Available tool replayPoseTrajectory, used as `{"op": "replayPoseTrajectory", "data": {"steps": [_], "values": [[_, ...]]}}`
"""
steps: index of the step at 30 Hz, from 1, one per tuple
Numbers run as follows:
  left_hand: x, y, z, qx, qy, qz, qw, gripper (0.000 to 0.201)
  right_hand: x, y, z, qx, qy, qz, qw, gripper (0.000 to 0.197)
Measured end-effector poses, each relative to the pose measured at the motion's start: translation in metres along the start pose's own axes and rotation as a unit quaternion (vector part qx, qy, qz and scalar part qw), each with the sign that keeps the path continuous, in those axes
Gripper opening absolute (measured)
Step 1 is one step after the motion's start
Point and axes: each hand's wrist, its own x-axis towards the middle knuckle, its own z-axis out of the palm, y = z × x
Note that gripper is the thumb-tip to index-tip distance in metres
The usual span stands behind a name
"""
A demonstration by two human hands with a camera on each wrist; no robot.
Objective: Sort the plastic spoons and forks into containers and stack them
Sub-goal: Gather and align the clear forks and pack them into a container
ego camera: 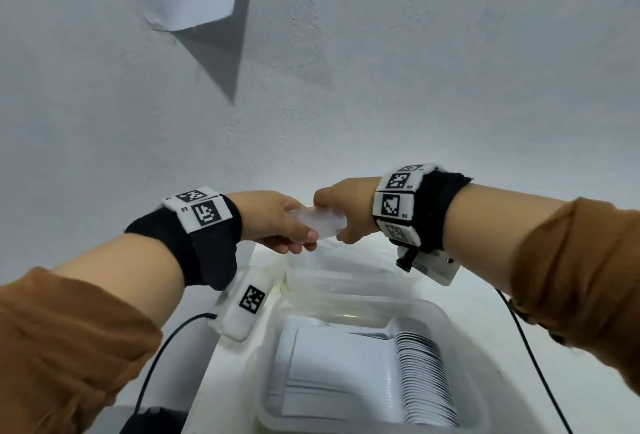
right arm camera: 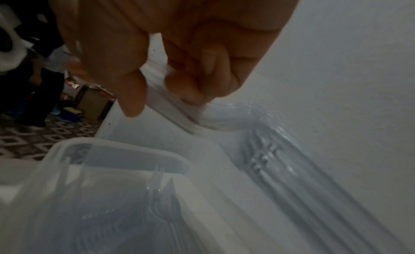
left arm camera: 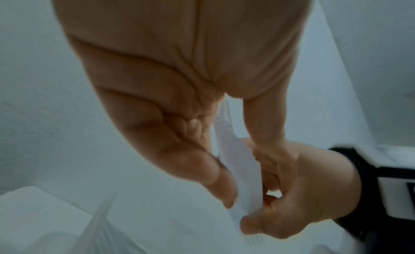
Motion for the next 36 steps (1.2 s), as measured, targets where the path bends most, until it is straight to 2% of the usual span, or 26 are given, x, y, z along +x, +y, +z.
{"op": "replayPoseTrajectory", "data": {"steps": [3,6,9,10,12,15,20,30,36], "values": [[0.005,-0.011,-0.001,-0.064,0.048,0.022,0.997,0.058,0.006,0.007,0.006,0.039,0.018,0.023,0.999,0.047],[0.011,-0.025,-0.002,-0.088,0.119,0.024,0.989,0.078,0.014,0.018,0.012,0.088,0.038,0.062,0.993,0.046],[0.016,-0.038,-0.002,0.028,0.124,-0.026,0.992,0.114,0.020,0.026,0.014,0.112,0.026,0.100,0.988,0.037],[0.017,-0.040,0.000,0.083,0.111,-0.042,0.989,0.117,0.021,0.028,0.015,0.117,0.018,0.109,0.987,0.034],[0.020,-0.045,0.006,0.138,0.088,-0.069,0.984,0.112,0.026,0.031,0.018,0.130,0.003,0.121,0.984,0.032],[0.023,-0.049,0.015,0.151,0.058,-0.088,0.983,0.099,0.032,0.033,0.027,0.151,-0.019,0.127,0.980,0.030],[0.025,-0.053,0.024,0.154,0.040,-0.078,0.984,0.088,0.044,0.032,0.038,0.154,-0.070,0.129,0.977,0.031],[0.030,-0.063,0.023,0.164,0.051,-0.083,0.982,0.101,0.054,0.024,0.042,0.125,-0.152,0.108,0.974,0.038],[0.034,-0.067,0.022,0.156,0.053,-0.076,0.983,0.102,0.060,0.017,0.045,0.118,-0.195,0.110,0.967,0.043]]}}
